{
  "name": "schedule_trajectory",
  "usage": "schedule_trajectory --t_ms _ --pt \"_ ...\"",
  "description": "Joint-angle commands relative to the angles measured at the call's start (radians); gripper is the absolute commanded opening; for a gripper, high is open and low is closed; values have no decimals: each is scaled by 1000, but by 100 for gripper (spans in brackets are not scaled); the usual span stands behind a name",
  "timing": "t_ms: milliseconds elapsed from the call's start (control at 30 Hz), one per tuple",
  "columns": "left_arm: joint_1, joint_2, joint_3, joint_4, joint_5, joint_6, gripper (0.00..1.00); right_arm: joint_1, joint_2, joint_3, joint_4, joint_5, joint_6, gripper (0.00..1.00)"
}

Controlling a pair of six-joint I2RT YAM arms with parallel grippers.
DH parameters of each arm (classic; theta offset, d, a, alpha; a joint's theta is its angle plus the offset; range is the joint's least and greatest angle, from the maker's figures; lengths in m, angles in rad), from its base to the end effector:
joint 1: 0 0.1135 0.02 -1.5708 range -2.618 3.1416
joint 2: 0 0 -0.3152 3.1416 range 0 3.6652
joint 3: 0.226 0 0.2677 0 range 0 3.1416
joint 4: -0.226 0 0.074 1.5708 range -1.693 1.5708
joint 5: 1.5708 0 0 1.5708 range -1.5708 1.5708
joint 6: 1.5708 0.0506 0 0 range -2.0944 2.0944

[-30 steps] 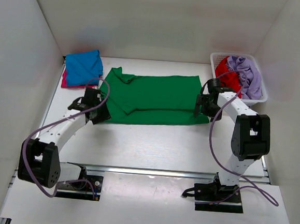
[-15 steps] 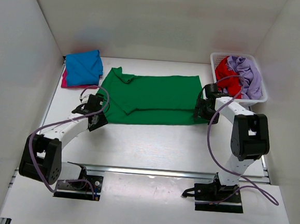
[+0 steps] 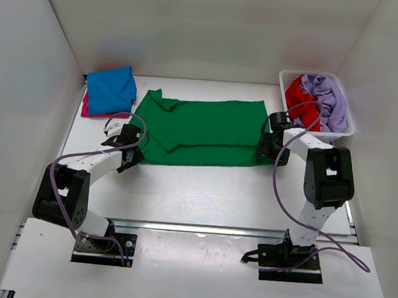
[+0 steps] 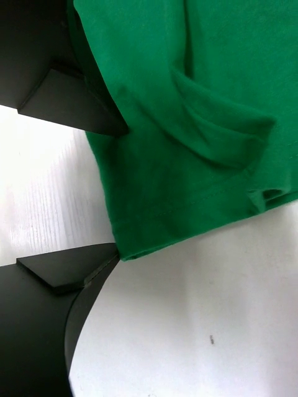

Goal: Fold and stack the t-shirts
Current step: Grap the side of the flattened tshirt furthest away from the robot with both arms

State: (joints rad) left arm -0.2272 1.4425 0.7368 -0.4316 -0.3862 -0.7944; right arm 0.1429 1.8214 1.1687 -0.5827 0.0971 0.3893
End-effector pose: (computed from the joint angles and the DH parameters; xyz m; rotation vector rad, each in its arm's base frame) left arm 0.2653 -0.0418 0.1929 -0.8271 2.4415 0.1620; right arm 0.3796 0.0497 0.1906 0.3660 2.7689 -0.0066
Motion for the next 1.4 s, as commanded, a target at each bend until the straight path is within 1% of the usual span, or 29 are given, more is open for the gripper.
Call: schedule_trajectory --t_ms 0,33,100,133,167,200,233,267,333,367,400,433,467,500,533,600,700,833,967,1100,1167,1233,1267,1367 --pt "3 -36 18 56 -22 -23 69 3 33 43 27 21 23 67" --pt "12 -36 18 62 -20 -26 70 1 35 43 27 21 20 67" --pt "19 -4 18 79 -19 -14 74 0 41 46 29 18 25 67" --pt "29 15 27 67 -13 -19 74 1 39 49 32 18 20 67" --pt "37 54 50 56 -10 -23 73 4 50 49 24 26 22 67" --pt "42 96 76 32 -13 -25 68 3 49 55 23 29 25 67" --pt "34 137 111 2 -20 -29 62 4 49 54 20 30 36 67" --pt "28 156 127 -22 -37 -31 50 4 50 51 15 39 30 66" --pt "19 212 171 -45 -60 -31 31 0 53 29 20 44 43 65" --pt "22 219 174 -41 -62 -26 26 -3 56 35 20 53 48 63" --pt "16 229 179 -45 -54 -28 10 -2 56 28 21 56 45 58" --pt "15 228 176 -39 -51 -25 6 -6 59 25 26 56 45 39" --pt "23 225 165 -33 -40 -23 0 -2 65 22 18 67 48 31" --pt "25 213 151 -32 -34 -13 0 0 65 32 6 78 49 15" --pt "29 196 132 -32 -28 -15 0 0 61 32 7 75 49 8" --pt "37 164 115 -41 -19 3 0 -3 59 48 -25 73 49 6" --pt "48 104 87 -77 -6 46 0 15 33 26 -55 72 39 9" --pt "46 12 52 -166 21 92 0 11 -17 -7 -111 49 43 9" --pt "35 -88 -14 -231 72 116 0 21 -85 -61 -123 35 33 9" --pt "26 -186 -72 -268 115 107 0 43 -192 -168 -146 4 62 8" --pt "20 -218 -91 -294 104 104 0 67 -224 -210 -166 23 75 7" --pt "22 -263 -103 -329 109 101 0 77 -250 -248 -177 4 88 7" --pt "11 -289 -120 -338 112 95 0 89 -275 -276 -186 -6 100 6" --pt "-44 -335 -102 -392 115 43 0 100 -335 -332 -204 -23 123 6"
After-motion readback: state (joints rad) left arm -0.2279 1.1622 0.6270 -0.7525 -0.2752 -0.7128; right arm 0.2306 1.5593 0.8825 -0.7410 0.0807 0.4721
